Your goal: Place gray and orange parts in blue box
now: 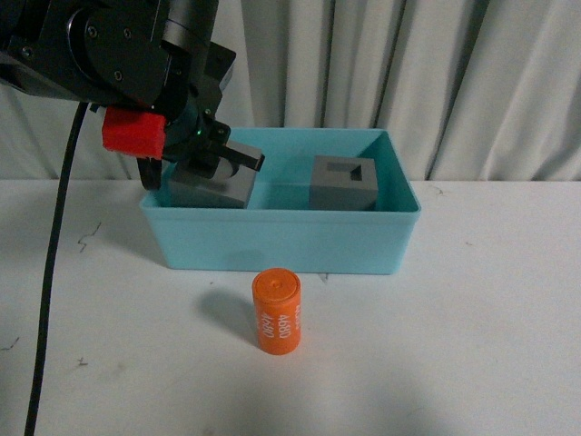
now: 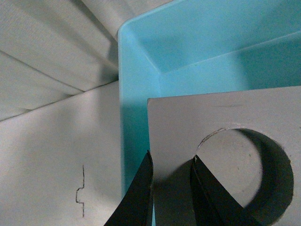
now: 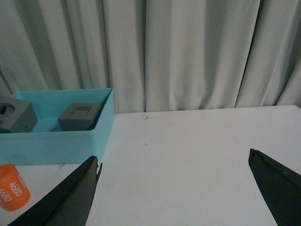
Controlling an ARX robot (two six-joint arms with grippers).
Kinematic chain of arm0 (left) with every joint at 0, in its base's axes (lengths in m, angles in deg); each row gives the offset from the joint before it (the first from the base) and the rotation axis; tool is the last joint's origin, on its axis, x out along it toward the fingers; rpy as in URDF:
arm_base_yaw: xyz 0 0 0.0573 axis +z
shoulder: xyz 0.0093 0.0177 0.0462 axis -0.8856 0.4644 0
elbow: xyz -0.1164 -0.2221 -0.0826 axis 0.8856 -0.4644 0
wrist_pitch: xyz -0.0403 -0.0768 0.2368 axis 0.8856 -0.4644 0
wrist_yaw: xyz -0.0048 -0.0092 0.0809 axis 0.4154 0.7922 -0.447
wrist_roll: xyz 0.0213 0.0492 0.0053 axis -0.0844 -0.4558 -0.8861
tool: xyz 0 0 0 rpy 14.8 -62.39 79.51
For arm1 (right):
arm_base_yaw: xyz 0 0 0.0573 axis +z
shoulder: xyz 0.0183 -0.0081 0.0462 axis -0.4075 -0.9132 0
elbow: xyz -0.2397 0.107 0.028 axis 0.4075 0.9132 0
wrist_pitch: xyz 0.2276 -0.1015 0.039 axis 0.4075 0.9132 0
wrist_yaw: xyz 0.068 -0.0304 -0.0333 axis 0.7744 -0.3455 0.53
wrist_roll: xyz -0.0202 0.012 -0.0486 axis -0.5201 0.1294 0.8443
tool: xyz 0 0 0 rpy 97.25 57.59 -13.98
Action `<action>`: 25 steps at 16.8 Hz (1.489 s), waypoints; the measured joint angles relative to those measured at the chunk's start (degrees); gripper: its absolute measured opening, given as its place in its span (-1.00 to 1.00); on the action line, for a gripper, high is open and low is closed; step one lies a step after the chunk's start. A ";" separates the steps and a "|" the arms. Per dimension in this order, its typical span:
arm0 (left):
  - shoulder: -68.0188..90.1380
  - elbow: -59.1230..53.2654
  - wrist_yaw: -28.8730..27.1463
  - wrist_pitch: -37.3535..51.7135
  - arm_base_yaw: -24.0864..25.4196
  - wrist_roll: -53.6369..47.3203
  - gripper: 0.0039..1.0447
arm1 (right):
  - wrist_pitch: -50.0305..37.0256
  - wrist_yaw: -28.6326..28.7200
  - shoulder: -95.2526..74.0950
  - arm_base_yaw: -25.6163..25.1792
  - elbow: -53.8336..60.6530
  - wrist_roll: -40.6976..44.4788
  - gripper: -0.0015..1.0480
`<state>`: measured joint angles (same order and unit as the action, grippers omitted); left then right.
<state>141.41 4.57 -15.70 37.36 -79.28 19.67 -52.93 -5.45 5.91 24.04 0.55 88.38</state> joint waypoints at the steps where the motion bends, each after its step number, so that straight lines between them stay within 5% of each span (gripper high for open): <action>1: 0.39 0.37 -0.15 -0.04 0.33 -0.15 -0.69 | 0.00 0.02 0.00 0.00 0.00 0.00 0.87; 4: 1.75 2.78 -0.35 -0.66 1.05 -0.02 -0.69 | 0.00 0.02 0.00 0.00 -0.02 0.00 0.87; 9: 0.37 -0.42 2.25 -0.70 2.64 1.86 0.32 | 0.02 0.02 0.00 0.00 0.00 0.00 0.87; 12: -10.34 -8.63 9.70 -1.46 4.04 7.72 0.90 | 0.00 0.02 0.00 0.00 0.00 0.00 0.87; 17: -47.41 -37.03 31.71 -7.76 9.46 18.38 0.88 | 0.00 0.02 0.00 0.00 -0.02 0.00 0.87; 19: -65.42 -52.57 34.18 -19.91 17.64 21.05 0.88 | 0.00 0.00 0.00 0.00 -0.02 0.00 0.87; 23: -89.88 -62.18 39.01 -37.99 29.18 19.30 0.88 | 0.00 0.02 0.00 0.00 0.00 0.00 0.87; 24: -96.24 -66.53 36.68 -27.06 27.52 17.14 0.77 | 0.02 0.02 0.00 0.00 -0.02 0.00 0.87; 25: -109.39 -74.58 28.72 -15.21 20.70 14.27 0.53 | -0.11 -0.09 0.00 0.00 -0.02 0.00 0.87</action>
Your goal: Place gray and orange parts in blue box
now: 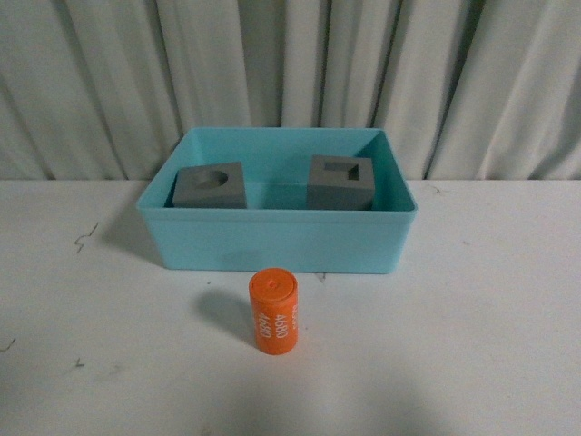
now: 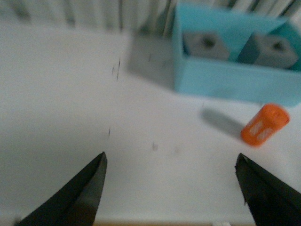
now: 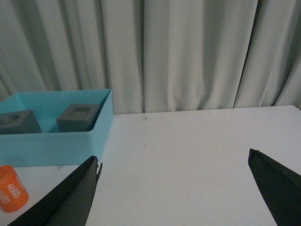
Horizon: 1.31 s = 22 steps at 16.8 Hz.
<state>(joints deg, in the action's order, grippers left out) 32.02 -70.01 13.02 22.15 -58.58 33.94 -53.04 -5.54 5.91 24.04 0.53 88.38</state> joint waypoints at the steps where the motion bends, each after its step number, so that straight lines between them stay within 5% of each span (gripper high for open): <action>1: -6.19 -3.15 -2.12 4.55 -3.52 -1.22 0.39 | 0.20 0.02 -0.04 0.00 0.00 0.00 0.87; 7: -11.15 -5.33 -5.18 10.34 -3.72 -2.80 -0.64 | 0.09 0.15 -0.02 -0.02 0.00 0.00 0.87; 8: -12.17 -6.03 -5.22 10.88 -3.72 -2.80 -0.93 | 0.11 0.17 -0.02 0.00 0.02 0.00 0.87; 9: -13.33 -7.52 -5.16 10.47 -3.72 -2.93 -0.97 | 0.13 0.13 -0.02 0.00 0.00 0.00 0.87; 15: -13.38 -7.52 -5.18 10.54 -3.74 -2.91 -0.97 | 0.09 0.15 -0.02 0.00 0.02 0.00 0.87; 18: -13.38 -7.52 -5.18 10.54 -3.74 -2.95 -0.50 | 0.09 0.15 -0.02 0.00 0.02 0.00 0.87; 22: -13.38 -7.50 -5.18 10.54 -3.74 -2.95 -0.25 | 0.09 0.17 -0.02 0.00 0.02 0.00 0.87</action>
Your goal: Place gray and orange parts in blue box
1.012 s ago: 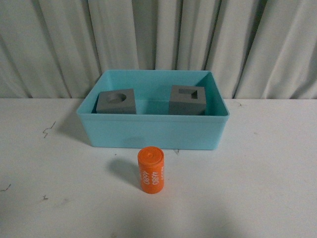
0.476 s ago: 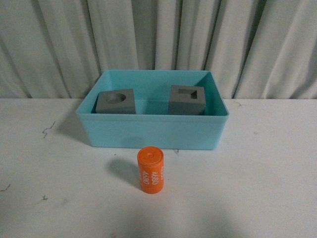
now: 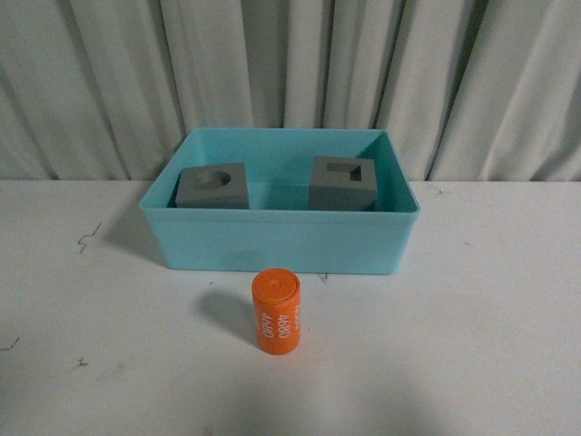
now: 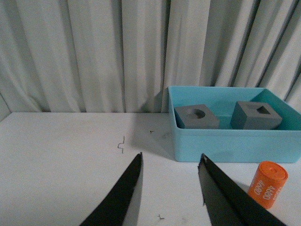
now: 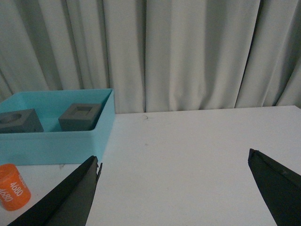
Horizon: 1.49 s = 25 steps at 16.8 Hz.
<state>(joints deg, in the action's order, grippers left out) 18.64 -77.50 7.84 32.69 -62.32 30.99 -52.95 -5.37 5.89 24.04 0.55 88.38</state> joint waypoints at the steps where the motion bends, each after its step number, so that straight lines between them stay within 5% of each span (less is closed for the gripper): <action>1: 0.00 -0.02 0.00 0.02 0.00 0.00 -0.22 | 0.00 0.00 0.00 0.00 0.00 0.00 0.87; 4: 0.00 -0.02 0.00 0.02 0.00 0.00 -0.01 | 0.00 0.00 0.00 0.00 -0.02 0.00 0.87; 8: 0.00 0.00 0.00 0.00 0.00 0.00 0.86 | 0.00 0.00 0.00 0.00 0.00 0.00 0.87; 12: 0.00 -0.02 0.00 0.02 0.00 -0.04 0.88 | 4.92 -2.29 -1.20 0.09 -1.27 -1.40 0.87; 13: 0.00 -0.02 -0.04 -0.02 0.00 -0.04 0.88 | 13.16 -4.85 -12.26 -3.80 -6.56 -4.20 0.87; 15: 0.00 0.00 0.02 0.07 0.00 -0.04 0.88 | -0.76 5.25 -36.28 -23.02 -14.45 -1.01 0.87; 17: 0.00 0.00 -0.04 0.07 0.00 -0.04 0.88 | -14.43 19.21 -59.10 -29.42 -26.97 8.70 0.87; 20: 0.00 0.00 0.00 0.09 0.00 -0.04 0.88 | -4.04 35.34 -81.33 -19.56 -37.81 25.11 0.87; 25: 0.00 -0.02 0.00 0.04 0.00 -0.04 0.88 | 14.62 43.30 -93.20 -0.98 -50.03 47.65 0.87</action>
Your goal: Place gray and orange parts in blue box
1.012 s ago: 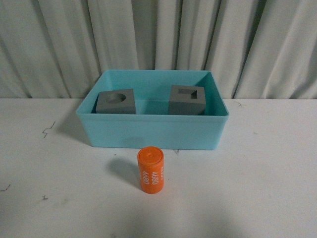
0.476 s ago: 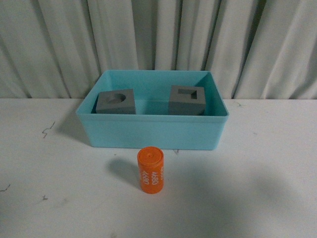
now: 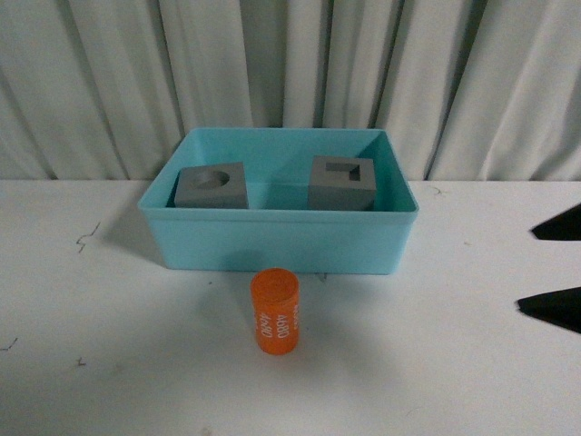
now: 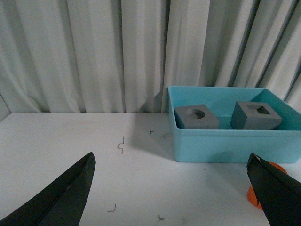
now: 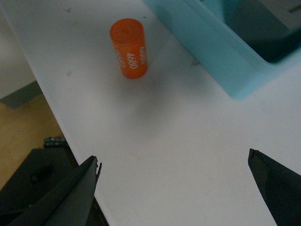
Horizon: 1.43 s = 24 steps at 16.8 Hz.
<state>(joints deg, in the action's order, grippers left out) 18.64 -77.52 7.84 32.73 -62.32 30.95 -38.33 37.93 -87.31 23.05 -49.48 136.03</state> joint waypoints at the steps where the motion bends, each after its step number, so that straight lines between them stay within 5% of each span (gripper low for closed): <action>1: 0.00 0.02 0.00 0.00 0.00 0.00 0.88 | -0.57 -0.33 -4.44 4.87 -2.21 1.09 0.87; 3: 0.00 0.00 0.00 0.00 0.00 0.00 0.88 | -5.86 -1.53 -10.97 11.34 -7.21 -2.54 0.87; 8: 0.00 0.02 0.00 0.02 0.00 0.00 0.88 | -6.75 -3.52 -18.03 16.13 -12.28 -5.40 0.87; 24: 0.00 0.02 0.00 0.00 0.00 0.00 0.88 | -7.85 -9.25 -32.20 24.79 -25.77 -9.29 0.87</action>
<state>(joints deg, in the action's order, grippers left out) 18.64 -77.50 7.84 32.73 -62.32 30.95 -46.17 28.69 -119.51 47.84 -75.25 126.74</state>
